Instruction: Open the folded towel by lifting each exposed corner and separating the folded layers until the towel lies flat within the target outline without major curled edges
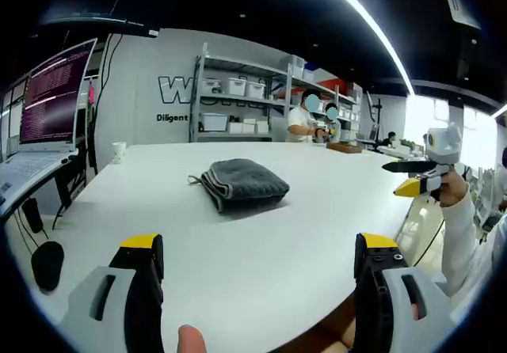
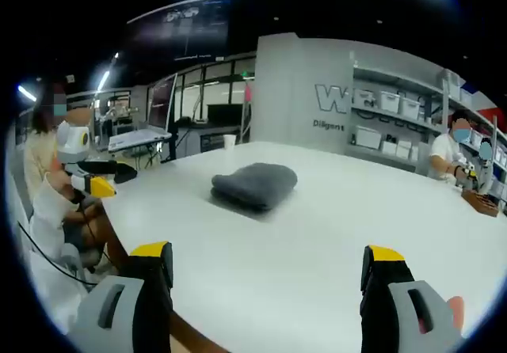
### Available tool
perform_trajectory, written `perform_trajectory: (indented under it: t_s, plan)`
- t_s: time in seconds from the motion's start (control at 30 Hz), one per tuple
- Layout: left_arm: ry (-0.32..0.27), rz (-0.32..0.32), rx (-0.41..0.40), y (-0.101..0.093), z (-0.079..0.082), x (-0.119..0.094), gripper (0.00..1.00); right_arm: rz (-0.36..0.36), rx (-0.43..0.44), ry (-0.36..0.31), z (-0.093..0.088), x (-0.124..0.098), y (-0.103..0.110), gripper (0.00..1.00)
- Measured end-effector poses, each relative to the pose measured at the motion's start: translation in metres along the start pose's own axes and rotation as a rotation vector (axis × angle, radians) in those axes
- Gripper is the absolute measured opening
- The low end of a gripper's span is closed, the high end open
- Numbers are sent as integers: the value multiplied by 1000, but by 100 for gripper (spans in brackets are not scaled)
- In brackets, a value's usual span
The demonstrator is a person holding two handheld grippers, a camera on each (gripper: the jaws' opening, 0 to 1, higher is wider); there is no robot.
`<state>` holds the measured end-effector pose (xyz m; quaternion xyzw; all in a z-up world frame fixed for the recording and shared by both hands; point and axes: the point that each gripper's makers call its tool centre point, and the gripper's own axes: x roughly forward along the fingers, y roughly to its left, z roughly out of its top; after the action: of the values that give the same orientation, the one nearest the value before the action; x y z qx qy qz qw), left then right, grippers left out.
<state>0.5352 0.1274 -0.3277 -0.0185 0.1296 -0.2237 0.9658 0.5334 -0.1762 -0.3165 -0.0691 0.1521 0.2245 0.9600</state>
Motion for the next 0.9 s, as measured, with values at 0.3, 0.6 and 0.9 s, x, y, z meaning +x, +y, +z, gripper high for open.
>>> perform_trajectory:
  t_s: [0.3, 0.6, 0.9]
  plan:
    - [0, -5, -8, 0, -2, 1, 99, 3, 1, 6, -2, 2, 2, 99]
    - [0, -3, -12, 1, -4, 2, 99, 3, 0, 18, -6, 4, 3, 99]
    - [4, -8, -15, 0, -6, 0, 99, -37, -6, 14, -5, 2, -5, 99]
